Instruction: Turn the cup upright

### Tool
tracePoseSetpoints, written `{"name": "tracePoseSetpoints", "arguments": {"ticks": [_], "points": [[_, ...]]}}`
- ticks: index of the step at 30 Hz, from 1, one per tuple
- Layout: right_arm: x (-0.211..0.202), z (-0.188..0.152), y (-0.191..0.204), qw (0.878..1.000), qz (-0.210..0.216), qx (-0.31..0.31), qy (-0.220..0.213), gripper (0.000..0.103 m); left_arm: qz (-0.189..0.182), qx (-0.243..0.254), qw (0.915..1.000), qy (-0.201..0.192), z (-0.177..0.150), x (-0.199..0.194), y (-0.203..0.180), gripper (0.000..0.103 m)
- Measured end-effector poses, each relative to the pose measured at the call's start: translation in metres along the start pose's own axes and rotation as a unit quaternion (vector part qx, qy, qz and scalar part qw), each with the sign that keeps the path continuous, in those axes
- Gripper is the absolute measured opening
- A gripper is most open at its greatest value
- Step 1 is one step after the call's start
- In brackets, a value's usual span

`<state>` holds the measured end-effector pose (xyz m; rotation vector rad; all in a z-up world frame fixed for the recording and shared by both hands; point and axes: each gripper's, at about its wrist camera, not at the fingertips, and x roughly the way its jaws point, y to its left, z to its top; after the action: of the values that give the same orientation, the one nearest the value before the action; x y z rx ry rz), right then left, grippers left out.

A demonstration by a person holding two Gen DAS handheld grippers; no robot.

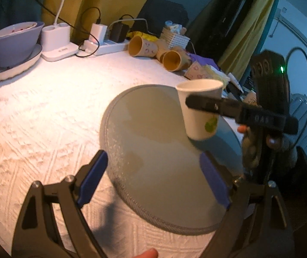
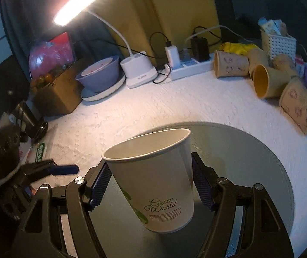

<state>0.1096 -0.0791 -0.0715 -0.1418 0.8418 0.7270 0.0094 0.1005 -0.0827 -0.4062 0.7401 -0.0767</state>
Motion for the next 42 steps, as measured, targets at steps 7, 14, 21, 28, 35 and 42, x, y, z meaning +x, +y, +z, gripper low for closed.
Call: {"name": "tracePoseSetpoints", "arguments": {"ticks": [7, 14, 21, 28, 35, 42], "points": [[-0.012, -0.016, -0.008, 1.0, 0.009, -0.001, -0.014, 0.074, 0.003, -0.005, 1.0, -0.005, 0.006, 0.006, -0.011, 0.088], [-0.021, -0.024, -0.02, 1.0, -0.004, 0.009, -0.021, 0.074, 0.006, 0.006, 1.0, -0.001, 0.009, 0.011, -0.025, 0.088], [-0.027, -0.031, -0.019, 0.999, -0.026, -0.011, -0.02, 0.074, 0.013, 0.009, 0.9999, -0.002, 0.007, 0.012, -0.036, 0.088], [-0.037, -0.04, -0.017, 0.998, -0.051, -0.023, -0.019, 0.074, 0.017, 0.01, 0.9998, -0.005, 0.005, 0.011, -0.045, 0.088], [-0.054, -0.053, -0.014, 0.997, -0.076, -0.024, -0.013, 0.074, 0.015, 0.023, 0.9996, -0.008, 0.0, 0.012, -0.061, 0.088], [-0.076, -0.069, -0.007, 0.995, -0.097, -0.023, -0.015, 0.074, 0.021, 0.034, 0.999, -0.02, -0.008, 0.003, -0.076, 0.088]]}}
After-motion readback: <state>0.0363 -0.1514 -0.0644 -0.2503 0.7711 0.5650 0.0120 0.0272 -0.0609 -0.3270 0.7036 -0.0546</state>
